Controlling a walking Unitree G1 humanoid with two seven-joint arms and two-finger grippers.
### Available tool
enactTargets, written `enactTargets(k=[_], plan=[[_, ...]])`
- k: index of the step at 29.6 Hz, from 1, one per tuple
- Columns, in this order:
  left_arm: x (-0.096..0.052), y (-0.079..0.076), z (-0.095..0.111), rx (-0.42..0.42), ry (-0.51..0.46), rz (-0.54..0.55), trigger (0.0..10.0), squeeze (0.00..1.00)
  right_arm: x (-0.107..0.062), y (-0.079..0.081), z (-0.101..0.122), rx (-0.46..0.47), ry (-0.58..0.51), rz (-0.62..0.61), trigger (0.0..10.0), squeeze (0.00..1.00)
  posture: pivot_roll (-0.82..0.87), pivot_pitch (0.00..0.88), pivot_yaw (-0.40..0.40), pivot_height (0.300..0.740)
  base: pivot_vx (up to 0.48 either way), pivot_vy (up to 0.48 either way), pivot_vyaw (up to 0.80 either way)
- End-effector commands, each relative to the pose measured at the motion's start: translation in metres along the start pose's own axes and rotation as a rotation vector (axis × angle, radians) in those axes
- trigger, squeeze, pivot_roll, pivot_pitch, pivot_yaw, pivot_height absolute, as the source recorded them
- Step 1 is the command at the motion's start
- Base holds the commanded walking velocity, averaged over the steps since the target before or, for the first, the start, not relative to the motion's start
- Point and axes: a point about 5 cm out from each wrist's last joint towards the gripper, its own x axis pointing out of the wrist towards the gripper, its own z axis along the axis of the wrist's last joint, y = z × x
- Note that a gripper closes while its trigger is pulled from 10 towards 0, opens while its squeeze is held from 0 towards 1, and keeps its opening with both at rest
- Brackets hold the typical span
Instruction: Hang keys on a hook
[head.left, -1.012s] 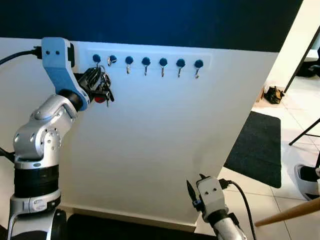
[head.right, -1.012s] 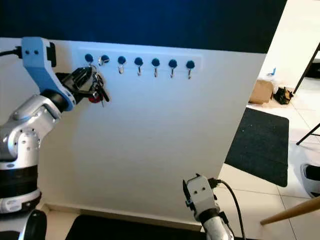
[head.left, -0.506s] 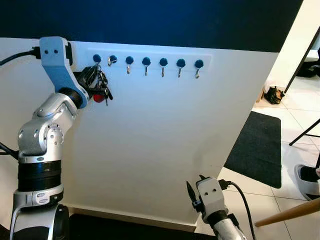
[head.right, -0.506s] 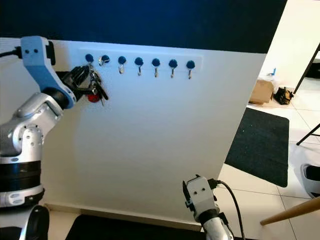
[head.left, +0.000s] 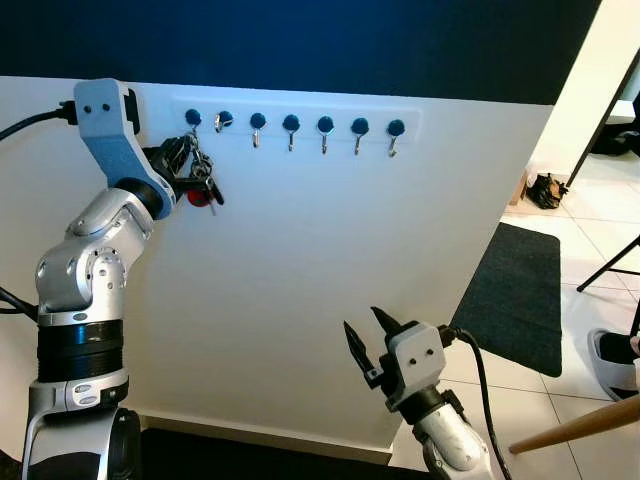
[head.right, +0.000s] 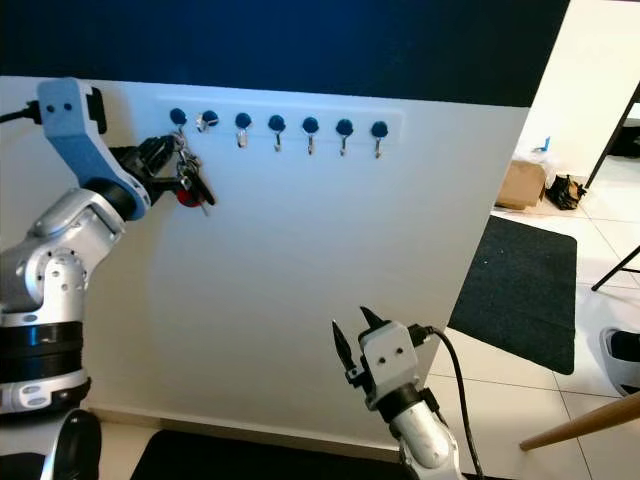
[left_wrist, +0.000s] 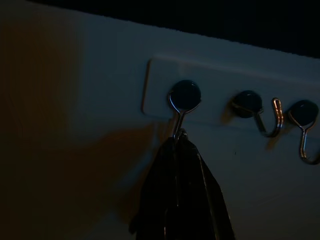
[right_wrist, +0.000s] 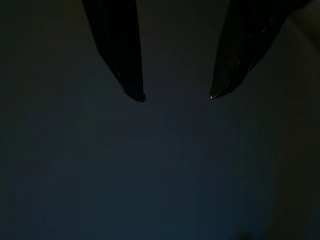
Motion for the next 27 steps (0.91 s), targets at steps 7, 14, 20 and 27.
enactTargets(k=[7,14,20,27], plan=[[0.002,-0.003,0.005,-0.039,-0.029,-0.010,10.0,0.00,0.005,0.019,0.013,0.075,-0.028,0.104,10.0,0.00,0.05,0.122,0.035,0.740,0.000,0.000,0.00],[0.003,-0.002,0.004,-0.059,-0.035,-0.002,10.0,0.00,0.011,0.020,0.024,0.098,-0.046,0.097,10.0,0.00,0.05,0.124,0.031,0.740,0.000,0.000,0.00],[0.005,-0.002,-0.001,-0.052,-0.023,0.005,10.0,0.00,0.013,0.018,0.028,0.096,-0.055,0.088,10.0,0.00,0.05,0.124,0.032,0.740,0.000,0.000,0.00],[0.005,-0.006,-0.018,-0.108,0.026,0.006,10.0,0.00,0.011,0.018,0.027,0.095,-0.041,0.081,10.0,0.00,0.05,0.122,0.029,0.740,0.000,0.000,0.00]])
